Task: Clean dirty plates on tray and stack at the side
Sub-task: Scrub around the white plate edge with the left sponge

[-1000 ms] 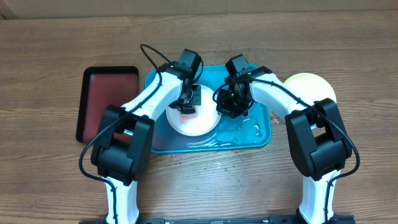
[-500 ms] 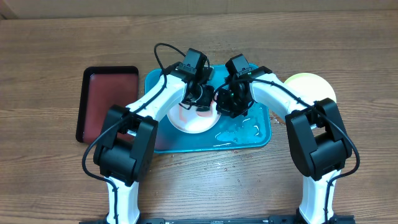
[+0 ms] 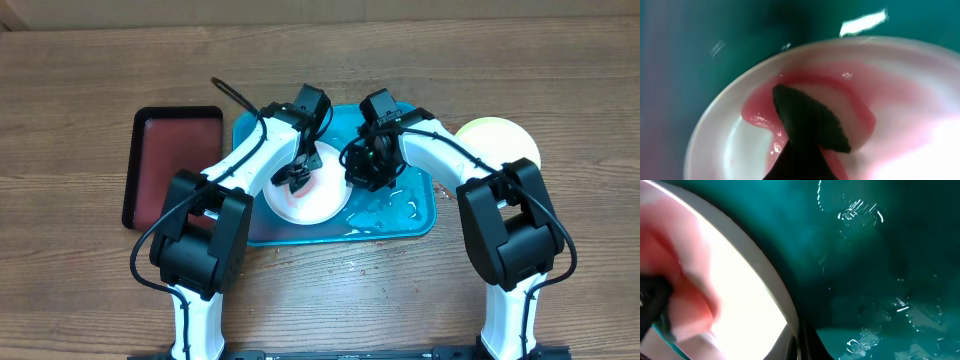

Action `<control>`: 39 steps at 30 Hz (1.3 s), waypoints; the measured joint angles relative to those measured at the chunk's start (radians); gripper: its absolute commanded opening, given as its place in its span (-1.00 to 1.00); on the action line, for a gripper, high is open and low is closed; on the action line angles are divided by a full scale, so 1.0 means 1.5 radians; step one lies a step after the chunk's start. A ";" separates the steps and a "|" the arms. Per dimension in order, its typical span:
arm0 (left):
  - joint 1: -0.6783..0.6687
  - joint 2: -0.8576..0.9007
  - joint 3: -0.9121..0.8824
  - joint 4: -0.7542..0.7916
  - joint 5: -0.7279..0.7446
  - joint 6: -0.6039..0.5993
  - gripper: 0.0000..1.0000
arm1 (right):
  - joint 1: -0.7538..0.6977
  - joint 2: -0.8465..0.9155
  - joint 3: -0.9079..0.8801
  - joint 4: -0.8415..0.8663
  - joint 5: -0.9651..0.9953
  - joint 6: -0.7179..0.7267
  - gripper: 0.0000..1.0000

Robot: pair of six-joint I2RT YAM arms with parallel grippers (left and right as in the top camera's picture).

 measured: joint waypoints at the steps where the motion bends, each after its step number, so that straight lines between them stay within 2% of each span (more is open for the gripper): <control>1: 0.000 0.000 0.000 -0.012 0.001 -0.013 -0.91 | 0.000 0.000 0.000 -0.001 0.000 -0.002 -0.92; 13: 0.000 0.000 0.000 -0.121 0.000 -0.201 -0.92 | 0.001 0.000 -0.001 -0.001 -0.004 -0.007 -0.92; 21: 0.000 0.000 -0.001 -0.097 0.000 -0.229 -0.92 | 0.001 0.000 -0.001 -0.001 -0.003 -0.006 -0.92; 25: 0.002 0.000 -0.002 -0.023 -0.006 -0.152 -0.92 | -0.002 0.000 -0.001 0.000 0.005 -0.001 -0.92; 30: 0.003 0.000 0.007 0.057 0.011 0.041 -0.92 | -0.010 0.000 -0.001 0.000 0.007 0.012 -0.92; 34: 0.005 0.010 0.075 0.033 0.039 0.166 -0.91 | -0.011 0.000 -0.001 0.005 0.007 0.013 -0.89; 39: 0.019 0.013 0.226 -0.037 0.054 0.260 -0.92 | -0.011 0.000 -0.001 0.014 0.006 0.011 -0.72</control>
